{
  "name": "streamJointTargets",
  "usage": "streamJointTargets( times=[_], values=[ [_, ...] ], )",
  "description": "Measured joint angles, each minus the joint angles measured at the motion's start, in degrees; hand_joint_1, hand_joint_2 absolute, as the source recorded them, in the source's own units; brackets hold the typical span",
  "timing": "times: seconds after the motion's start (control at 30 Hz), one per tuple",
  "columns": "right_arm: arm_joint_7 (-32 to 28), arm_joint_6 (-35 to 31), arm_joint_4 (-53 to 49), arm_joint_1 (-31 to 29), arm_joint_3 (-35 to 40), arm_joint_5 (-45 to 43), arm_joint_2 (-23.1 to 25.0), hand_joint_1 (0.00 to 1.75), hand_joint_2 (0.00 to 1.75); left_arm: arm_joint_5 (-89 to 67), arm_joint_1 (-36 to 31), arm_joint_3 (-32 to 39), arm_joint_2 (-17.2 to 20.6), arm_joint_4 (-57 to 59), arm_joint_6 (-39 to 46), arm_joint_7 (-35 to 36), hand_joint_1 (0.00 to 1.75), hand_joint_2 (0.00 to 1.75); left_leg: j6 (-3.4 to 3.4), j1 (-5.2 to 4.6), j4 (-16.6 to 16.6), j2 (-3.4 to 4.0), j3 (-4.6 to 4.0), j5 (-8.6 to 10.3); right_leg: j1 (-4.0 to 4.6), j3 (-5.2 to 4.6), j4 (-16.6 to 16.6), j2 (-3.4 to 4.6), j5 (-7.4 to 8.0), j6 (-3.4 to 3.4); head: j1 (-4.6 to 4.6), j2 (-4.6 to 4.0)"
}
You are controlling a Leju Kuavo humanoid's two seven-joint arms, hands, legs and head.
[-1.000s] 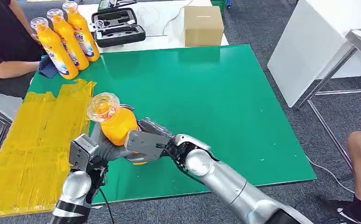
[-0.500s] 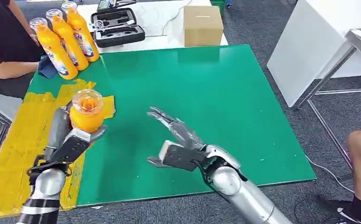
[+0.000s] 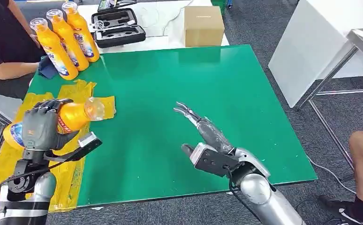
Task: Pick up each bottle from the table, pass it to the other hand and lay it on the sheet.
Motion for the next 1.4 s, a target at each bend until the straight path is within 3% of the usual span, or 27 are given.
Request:
streamJointTargets(
  times=[0.27, 0.5, 0.83, 0.87, 0.9, 0.93, 1.4],
  values=[
    [0.06, 0.81, -0.96, -0.31, -0.02, -1.53, -1.22, 0.00, 0.00, -5.80, -2.50, -5.13, 3.47, 12.90, -3.58, 2.01, 1.75, 1.75, 0.00, 0.00, 0.00, 0.04, 0.01, 0.00, 0.01, 0.01, 0.01, 0.00, 0.00, 0.00, 0.00, 0.00],
    [0.57, 1.33, -1.07, -0.90, 0.15, -1.90, -1.64, 0.00, 0.00, -7.69, -3.64, -10.14, 3.87, 28.25, -3.61, 2.73, 1.75, 1.75, 0.00, -0.02, 0.00, 0.02, -0.02, 0.00, -0.03, 0.00, 0.00, 0.00, 0.00, 0.00, 0.00, 0.00],
    [0.90, 1.84, -1.07, -1.53, 0.37, -1.94, -2.05, 0.00, 0.00, -6.84, -8.04, -12.33, 4.44, 35.69, -5.93, 3.13, 1.75, 1.75, -0.02, -0.01, -0.07, -0.28, 0.44, 0.02, -0.01, 0.54, -0.01, -0.15, -0.06, -0.01, 0.00, 0.00],
    [1.00, 1.90, -1.07, -1.54, 0.46, -1.92, -2.05, 0.00, 0.00, -7.10, -8.61, -12.46, 4.46, 36.56, -5.90, 3.82, 1.48, 1.75, -0.03, 0.00, -0.08, -0.29, 0.49, 0.03, 0.01, 0.59, -0.01, -0.16, -0.06, -0.04, -0.02, 0.00],
    [1.05, 1.92, -1.07, -1.55, 0.53, -1.88, -2.05, 0.00, 0.00, -7.19, -8.98, -12.48, 4.50, 37.08, -5.90, 4.13, 0.00, 1.75, -0.04, 0.00, -0.09, -0.29, 0.51, 0.03, 0.02, 0.61, -0.01, -0.16, -0.04, -0.07, 0.00, 0.00],
    [1.05, 1.92, -1.07, -1.55, 0.63, -1.88, -2.05, 0.00, 0.00, -7.21, -9.27, -12.50, 4.65, 37.61, -5.90, 4.35, 0.00, 0.00, -0.06, 0.00, -0.09, -0.28, 0.54, 0.05, 0.03, 0.61, -0.01, -0.15, -0.02, -0.10, -0.02, 0.00],
    [1.40, 1.90, -1.07, -0.97, 1.31, -0.57, -2.12, 0.00, 0.00, -9.35, -9.56, -11.71, 7.71, 37.02, -5.58, 13.44, 0.00, 0.00, -0.13, 0.04, -0.06, -0.06, 0.25, 0.39, 0.09, 0.22, 0.01, -0.12, 0.31, -0.26, 0.00, 0.00]
  ],
)
